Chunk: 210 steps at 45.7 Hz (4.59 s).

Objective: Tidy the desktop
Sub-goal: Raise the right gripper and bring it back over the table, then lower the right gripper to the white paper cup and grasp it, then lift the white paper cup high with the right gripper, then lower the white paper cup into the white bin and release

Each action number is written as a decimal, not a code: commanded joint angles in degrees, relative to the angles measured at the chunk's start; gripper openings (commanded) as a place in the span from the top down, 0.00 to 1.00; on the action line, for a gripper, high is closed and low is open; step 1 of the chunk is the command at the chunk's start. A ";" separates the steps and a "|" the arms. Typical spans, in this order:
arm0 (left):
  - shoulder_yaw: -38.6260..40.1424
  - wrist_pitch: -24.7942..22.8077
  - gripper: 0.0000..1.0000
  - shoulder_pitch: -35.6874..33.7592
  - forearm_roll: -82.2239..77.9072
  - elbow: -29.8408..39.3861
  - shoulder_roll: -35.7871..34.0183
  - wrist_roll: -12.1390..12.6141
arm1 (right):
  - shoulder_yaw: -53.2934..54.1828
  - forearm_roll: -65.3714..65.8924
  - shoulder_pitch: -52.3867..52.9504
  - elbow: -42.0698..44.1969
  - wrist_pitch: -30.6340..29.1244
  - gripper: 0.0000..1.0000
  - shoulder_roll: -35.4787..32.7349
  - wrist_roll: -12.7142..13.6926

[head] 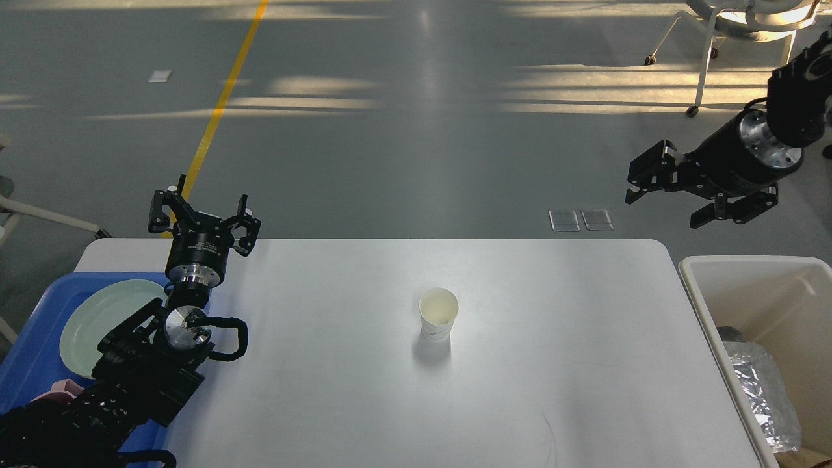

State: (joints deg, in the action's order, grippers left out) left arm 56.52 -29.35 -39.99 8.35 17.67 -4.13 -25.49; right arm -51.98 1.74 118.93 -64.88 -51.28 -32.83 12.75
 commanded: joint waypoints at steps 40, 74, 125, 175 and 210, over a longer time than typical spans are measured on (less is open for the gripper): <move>-0.01 0.00 0.00 0.00 0.00 0.00 0.00 0.00 | 10.06 -5.79 -2.11 2.12 -3.72 0.00 14.89 -0.01; -0.09 0.00 0.00 0.00 0.00 0.00 0.00 0.00 | 6.01 -16.15 -35.78 20.32 22.35 0.00 35.11 -0.01; -0.01 0.00 0.00 0.00 0.00 0.00 0.00 0.00 | 14.36 -18.27 -50.73 24.10 42.93 1.00 38.19 0.08; -0.01 0.00 0.00 0.00 0.00 0.00 0.00 0.00 | 13.83 -17.83 12.09 -4.11 -3.72 1.00 1.81 0.17; -0.09 0.00 0.00 0.00 0.00 0.00 0.00 0.00 | 11.20 6.25 -16.52 14.95 -3.72 1.00 -4.70 0.17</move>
State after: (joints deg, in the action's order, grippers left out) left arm 56.42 -29.35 -39.99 8.35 17.67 -4.13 -25.49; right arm -40.95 4.51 112.06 -56.75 -55.01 -37.58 12.93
